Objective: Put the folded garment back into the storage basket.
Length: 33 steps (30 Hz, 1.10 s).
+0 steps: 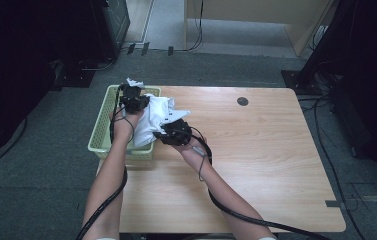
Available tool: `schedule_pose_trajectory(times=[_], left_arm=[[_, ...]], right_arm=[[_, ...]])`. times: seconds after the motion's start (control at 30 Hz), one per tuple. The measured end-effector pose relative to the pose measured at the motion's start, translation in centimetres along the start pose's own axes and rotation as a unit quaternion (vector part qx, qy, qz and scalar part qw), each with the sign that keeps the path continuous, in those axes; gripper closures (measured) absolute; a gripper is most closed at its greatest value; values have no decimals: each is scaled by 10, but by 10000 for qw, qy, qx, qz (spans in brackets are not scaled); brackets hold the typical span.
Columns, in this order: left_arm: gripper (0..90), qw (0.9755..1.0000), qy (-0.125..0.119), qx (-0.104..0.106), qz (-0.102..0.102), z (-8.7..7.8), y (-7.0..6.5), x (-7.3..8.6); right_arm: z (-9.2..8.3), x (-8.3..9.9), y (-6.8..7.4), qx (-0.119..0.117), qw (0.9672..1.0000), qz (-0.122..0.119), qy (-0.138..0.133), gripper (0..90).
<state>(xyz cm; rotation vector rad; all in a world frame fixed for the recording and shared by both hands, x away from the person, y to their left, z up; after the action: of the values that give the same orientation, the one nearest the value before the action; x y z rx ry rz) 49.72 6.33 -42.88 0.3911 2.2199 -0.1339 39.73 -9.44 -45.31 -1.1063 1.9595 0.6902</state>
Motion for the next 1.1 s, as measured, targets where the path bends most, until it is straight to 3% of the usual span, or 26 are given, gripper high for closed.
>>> schedule_pose_trajectory(times=[1.1], left_arm=[[827, 9997, 82, -109, -212, 2, 30, 8]], right_arm=[[26, -11, 4, -219, 9997, 49, -58, 717]])
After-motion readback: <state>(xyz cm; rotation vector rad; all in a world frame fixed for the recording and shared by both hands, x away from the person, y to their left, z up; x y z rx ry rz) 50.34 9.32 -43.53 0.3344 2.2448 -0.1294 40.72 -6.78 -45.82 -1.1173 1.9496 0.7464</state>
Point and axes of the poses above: each handheld gripper's, and its own axes: z roughly forward along the jaws, x roughly out of its underside, y roughly to its left, the point moved 2 cm from there along z, roughly forward along the jaws, and after that the axes turned 6 degrees about -x, right-handed, at the moved point
